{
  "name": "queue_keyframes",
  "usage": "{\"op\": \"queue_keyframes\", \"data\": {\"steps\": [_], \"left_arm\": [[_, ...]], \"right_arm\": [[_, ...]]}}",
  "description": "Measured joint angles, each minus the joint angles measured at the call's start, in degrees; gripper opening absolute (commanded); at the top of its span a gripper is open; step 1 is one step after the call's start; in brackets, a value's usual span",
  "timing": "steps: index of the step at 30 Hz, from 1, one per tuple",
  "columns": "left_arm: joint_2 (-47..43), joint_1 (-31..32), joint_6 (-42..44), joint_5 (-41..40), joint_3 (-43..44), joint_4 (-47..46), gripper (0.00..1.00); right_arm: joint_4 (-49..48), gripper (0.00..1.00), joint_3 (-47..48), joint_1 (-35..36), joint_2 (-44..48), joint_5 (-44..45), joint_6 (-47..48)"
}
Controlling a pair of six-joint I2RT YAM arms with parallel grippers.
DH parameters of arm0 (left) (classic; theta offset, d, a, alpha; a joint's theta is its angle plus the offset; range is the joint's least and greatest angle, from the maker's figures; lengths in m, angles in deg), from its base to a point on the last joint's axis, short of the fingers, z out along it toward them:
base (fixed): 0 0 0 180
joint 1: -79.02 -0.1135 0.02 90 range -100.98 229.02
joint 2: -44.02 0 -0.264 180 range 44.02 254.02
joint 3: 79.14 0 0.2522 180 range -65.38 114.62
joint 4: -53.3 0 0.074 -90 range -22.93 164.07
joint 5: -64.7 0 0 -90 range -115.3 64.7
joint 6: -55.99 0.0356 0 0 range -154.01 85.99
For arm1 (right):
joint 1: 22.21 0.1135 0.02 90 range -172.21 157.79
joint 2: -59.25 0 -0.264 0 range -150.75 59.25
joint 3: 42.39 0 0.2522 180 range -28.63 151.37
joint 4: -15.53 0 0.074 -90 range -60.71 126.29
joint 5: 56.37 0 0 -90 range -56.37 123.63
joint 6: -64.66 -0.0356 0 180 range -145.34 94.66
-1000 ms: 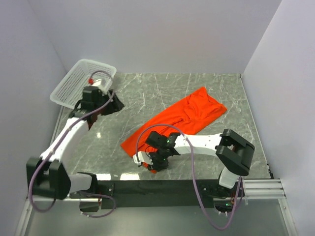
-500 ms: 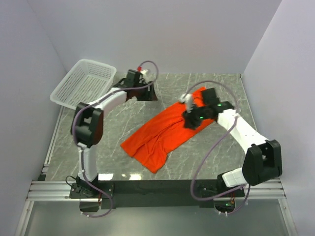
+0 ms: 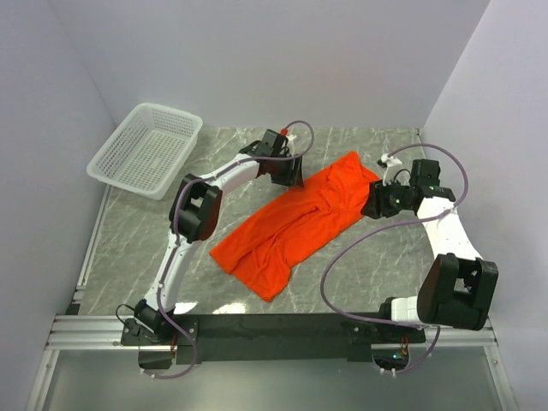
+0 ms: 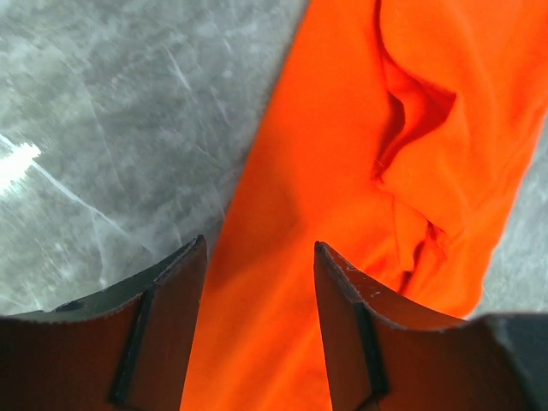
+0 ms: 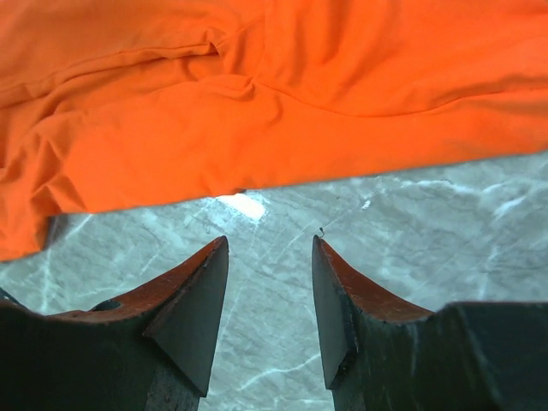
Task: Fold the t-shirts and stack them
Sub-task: Fold the tshirt
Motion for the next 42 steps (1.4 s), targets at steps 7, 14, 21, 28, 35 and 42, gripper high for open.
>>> {"op": "queue_keyframes", "data": {"steps": [7, 14, 21, 28, 35, 42], "left_arm": [[3.13, 0.04, -0.39, -1.51, 4.33, 0.61, 0.55], [5.11, 0.72, -0.48, -0.87, 6.60, 0.00, 0.48], [6.10, 2.01, -1.33, -1.07, 7.26, -0.63, 0.29], [6.47, 2.45, -1.84, -5.38, 8.17, 0.33, 0.01], [6.45, 2.73, -2.64, -9.77, 8.52, 0.22, 0.00], [6.12, -0.02, -6.08, -13.60, 7.69, -1.09, 0.00]], "right_arm": [[-0.70, 0.50, -3.30, -0.83, 0.09, -1.62, -1.66], [-0.90, 0.50, -3.61, -1.51, 0.09, -1.92, -2.45], [-1.27, 0.50, -3.61, -1.75, 0.07, -1.92, -2.93], [-1.46, 0.50, -3.61, -1.90, 0.07, -1.92, -3.08], [-1.73, 0.50, -3.61, -2.25, 0.07, -1.90, -3.10], [-1.86, 0.50, -3.61, -2.36, 0.02, -1.73, -3.10]]}}
